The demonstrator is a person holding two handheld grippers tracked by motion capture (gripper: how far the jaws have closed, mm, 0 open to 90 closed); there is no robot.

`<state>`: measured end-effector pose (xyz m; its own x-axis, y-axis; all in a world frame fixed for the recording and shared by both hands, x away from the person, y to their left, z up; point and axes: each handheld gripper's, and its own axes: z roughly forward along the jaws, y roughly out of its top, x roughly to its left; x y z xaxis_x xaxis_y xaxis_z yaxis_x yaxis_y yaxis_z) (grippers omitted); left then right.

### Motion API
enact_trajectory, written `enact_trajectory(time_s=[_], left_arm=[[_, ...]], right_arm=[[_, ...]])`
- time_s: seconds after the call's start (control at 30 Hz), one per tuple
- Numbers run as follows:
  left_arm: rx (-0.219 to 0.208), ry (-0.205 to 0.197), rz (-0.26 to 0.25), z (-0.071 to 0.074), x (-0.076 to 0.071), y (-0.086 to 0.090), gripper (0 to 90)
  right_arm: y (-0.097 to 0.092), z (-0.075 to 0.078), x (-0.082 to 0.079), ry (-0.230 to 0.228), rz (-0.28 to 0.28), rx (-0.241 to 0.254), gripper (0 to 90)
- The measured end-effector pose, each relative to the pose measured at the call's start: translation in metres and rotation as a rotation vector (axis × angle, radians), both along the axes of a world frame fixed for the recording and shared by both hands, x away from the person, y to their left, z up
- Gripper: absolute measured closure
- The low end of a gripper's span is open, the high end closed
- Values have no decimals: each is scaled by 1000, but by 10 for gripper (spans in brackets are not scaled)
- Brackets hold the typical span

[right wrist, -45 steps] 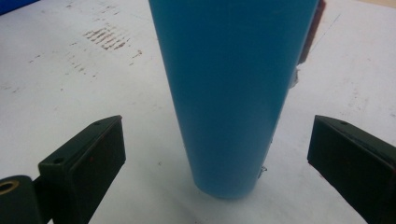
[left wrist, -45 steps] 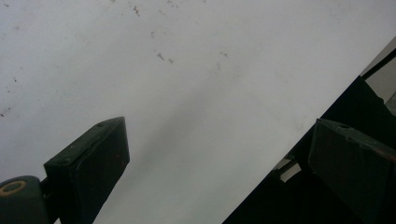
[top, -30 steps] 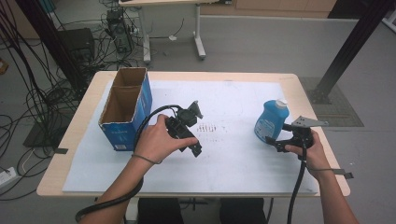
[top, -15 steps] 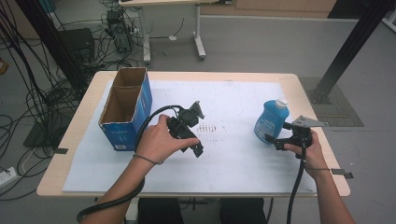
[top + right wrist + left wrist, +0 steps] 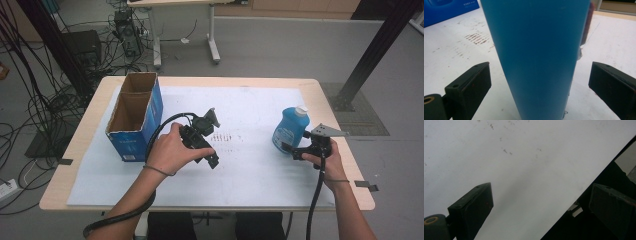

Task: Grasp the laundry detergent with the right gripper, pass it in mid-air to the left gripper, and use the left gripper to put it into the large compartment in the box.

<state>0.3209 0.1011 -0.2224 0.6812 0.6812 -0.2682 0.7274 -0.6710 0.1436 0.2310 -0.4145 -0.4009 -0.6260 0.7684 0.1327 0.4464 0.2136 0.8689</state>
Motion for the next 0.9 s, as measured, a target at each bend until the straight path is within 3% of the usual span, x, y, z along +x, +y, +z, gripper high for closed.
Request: enact_trajectory(time_s=[0.9], left_arm=[[-1, 1, -10, 2, 0, -2, 57]], right_arm=[[7, -16, 1, -32, -28, 24, 38]])
